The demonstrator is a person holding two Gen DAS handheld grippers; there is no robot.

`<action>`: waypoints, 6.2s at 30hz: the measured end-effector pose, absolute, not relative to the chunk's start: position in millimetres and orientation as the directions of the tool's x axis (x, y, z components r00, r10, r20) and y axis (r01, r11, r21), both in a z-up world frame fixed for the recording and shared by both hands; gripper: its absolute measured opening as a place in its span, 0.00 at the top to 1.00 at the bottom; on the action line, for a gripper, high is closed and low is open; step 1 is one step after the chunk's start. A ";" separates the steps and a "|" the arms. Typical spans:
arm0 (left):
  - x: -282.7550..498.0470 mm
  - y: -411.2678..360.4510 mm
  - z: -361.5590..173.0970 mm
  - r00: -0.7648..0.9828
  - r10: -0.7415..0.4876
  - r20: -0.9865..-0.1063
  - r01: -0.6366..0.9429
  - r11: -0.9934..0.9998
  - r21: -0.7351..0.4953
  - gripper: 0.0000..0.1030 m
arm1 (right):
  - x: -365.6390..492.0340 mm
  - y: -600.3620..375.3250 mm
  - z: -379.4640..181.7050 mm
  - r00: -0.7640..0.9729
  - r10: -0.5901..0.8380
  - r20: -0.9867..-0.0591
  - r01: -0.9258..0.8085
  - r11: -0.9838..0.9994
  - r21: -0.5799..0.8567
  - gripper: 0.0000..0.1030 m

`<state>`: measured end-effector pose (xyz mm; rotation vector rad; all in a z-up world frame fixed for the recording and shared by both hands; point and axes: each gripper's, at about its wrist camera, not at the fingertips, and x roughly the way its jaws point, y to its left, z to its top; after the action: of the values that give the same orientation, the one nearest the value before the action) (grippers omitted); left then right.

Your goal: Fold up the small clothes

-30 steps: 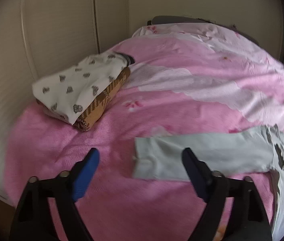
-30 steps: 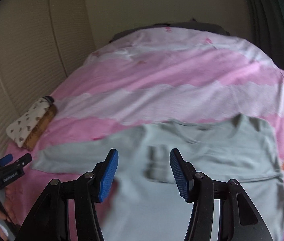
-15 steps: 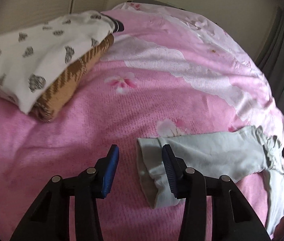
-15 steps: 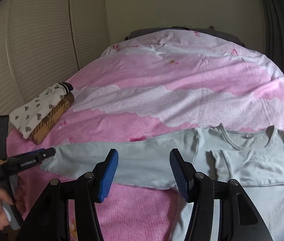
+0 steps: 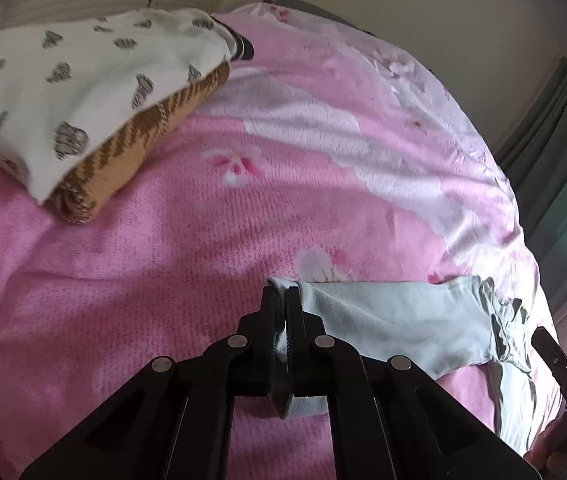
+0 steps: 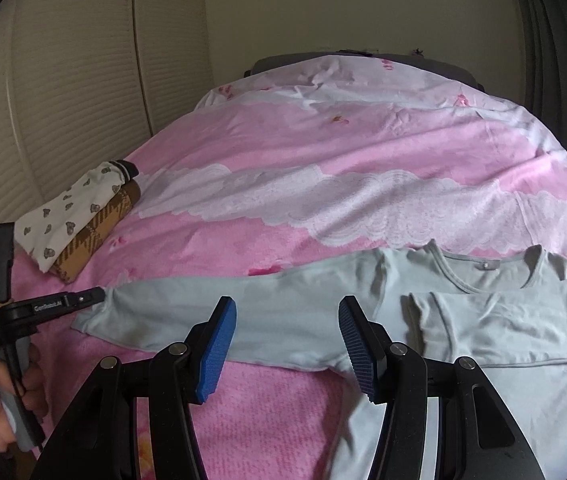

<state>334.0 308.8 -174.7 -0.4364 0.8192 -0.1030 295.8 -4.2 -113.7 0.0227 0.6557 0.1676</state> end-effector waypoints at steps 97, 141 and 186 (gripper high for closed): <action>336.2 -8.5 -174.1 0.576 -0.077 -0.814 0.050 0.997 -0.059 0.52 | 316.2 -317.4 -175.3 0.599 0.159 -0.785 0.078 0.964 0.255 0.79; 323.8 -41.7 -150.3 0.597 -0.202 -0.776 0.184 0.976 -0.113 0.47 | 318.4 -296.5 -145.8 0.694 0.111 -0.712 0.006 0.987 0.160 0.53; 102.2 7.9 -196.7 0.640 -0.100 -0.762 -0.005 0.991 -0.135 0.62 | 46.0 -333.2 -182.1 0.691 -0.097 -0.716 0.322 0.929 0.184 0.50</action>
<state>102.2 7.9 -196.7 -0.1282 0.8749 -0.0547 46.0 -333.2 -182.1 0.3085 0.7758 -0.2382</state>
